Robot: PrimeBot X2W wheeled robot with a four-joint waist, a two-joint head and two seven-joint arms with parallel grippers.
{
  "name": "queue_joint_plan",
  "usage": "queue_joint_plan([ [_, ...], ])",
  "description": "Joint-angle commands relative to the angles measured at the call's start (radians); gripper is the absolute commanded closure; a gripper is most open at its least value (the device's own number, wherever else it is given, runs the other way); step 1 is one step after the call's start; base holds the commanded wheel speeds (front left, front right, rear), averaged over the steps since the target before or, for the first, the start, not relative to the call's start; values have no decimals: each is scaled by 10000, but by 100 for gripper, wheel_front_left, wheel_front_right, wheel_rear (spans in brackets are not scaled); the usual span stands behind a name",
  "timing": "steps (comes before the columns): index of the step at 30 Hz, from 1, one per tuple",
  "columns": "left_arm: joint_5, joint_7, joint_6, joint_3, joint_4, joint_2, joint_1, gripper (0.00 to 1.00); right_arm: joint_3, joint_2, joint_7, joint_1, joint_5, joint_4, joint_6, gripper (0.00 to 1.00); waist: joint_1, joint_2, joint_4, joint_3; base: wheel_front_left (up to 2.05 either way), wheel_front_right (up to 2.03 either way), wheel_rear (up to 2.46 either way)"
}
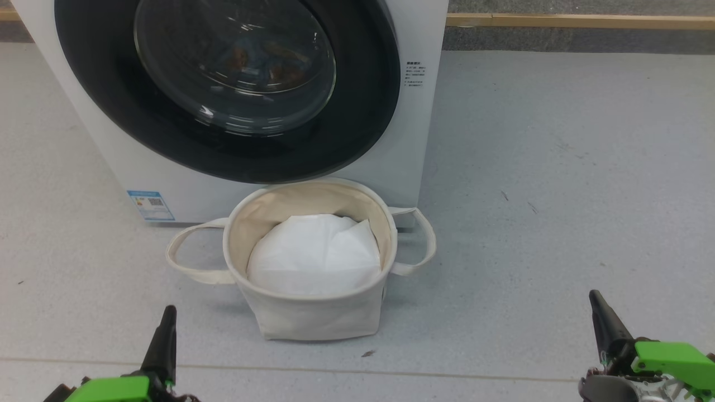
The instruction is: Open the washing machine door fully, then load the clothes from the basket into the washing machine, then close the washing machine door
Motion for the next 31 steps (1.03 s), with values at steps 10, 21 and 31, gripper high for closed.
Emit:
queue_joint_plan([
  [10,87,56,-69,348,-359,66,-439,100,152,-43,72,-462,-50,-307,2,100,0,0,0,0,0,0,0],
  [21,95,63,-69,357,-359,59,-439,100,139,-34,82,-463,-61,-306,2,100,0,0,0,0,0,0,0],
  [31,101,70,-69,365,-358,54,-440,100,128,-27,91,-464,-70,-306,2,100,0,0,0,0,0,0,0],
])
